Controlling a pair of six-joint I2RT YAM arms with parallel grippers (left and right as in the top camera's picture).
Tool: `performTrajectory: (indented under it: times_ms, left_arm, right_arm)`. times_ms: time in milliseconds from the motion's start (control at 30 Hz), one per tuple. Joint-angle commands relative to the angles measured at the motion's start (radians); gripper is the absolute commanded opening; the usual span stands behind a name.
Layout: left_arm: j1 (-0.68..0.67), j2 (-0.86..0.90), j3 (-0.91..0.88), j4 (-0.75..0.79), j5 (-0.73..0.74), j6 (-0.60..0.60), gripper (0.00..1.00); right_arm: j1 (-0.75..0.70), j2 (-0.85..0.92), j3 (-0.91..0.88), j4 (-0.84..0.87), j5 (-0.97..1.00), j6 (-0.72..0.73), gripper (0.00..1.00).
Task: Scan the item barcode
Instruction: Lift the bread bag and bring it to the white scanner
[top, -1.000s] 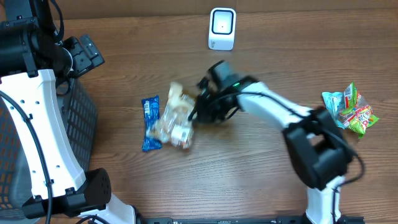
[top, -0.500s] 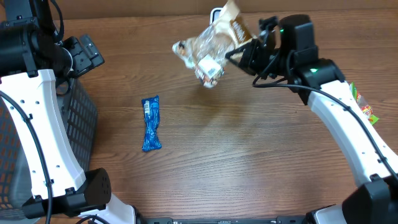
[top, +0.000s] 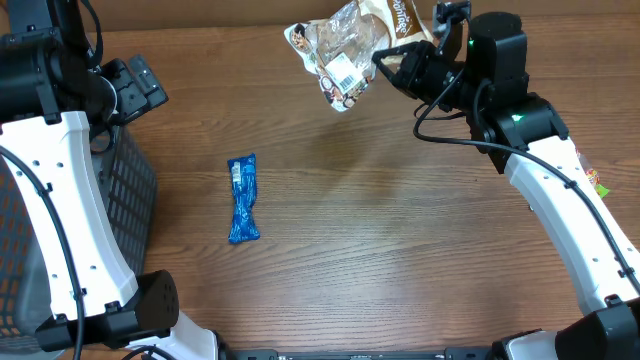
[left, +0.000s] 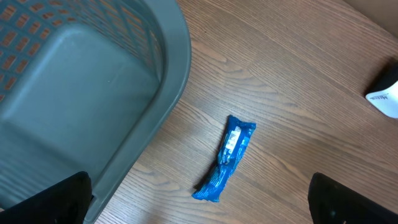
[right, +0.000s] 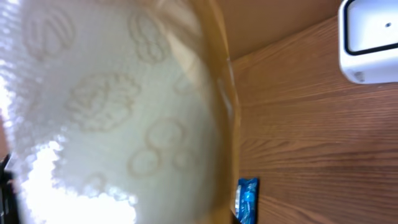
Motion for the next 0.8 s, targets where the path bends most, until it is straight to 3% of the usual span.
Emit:
performTrajectory:
  times_ms: [0,100,333,500,767]
  left_arm:
    - [0.000,0.008,-0.006,-0.002,0.008,0.005,1.00]
    - [0.000,0.008,-0.006,-0.002,0.008,0.005,0.99]
    - [0.000,0.008,-0.006,-0.002,0.008,0.005,0.99]
    - [0.000,0.008,-0.006,-0.002,0.008,0.005,1.00]
    - [0.000,0.008,-0.006,-0.002,0.008,0.005,1.00]
  right_arm:
    - [-0.006,-0.042,0.005,0.001,0.089,0.003,0.04]
    - [-0.005,-0.042,0.005,-0.005,0.180,-0.039,0.04]
    - [0.146,0.037,0.004,0.084,0.875,-0.457,0.04]
    - [0.225,0.274,0.004,0.502,1.167,-0.922,0.04]
    - [0.217,0.547,0.004,1.076,1.138,-1.315,0.04]
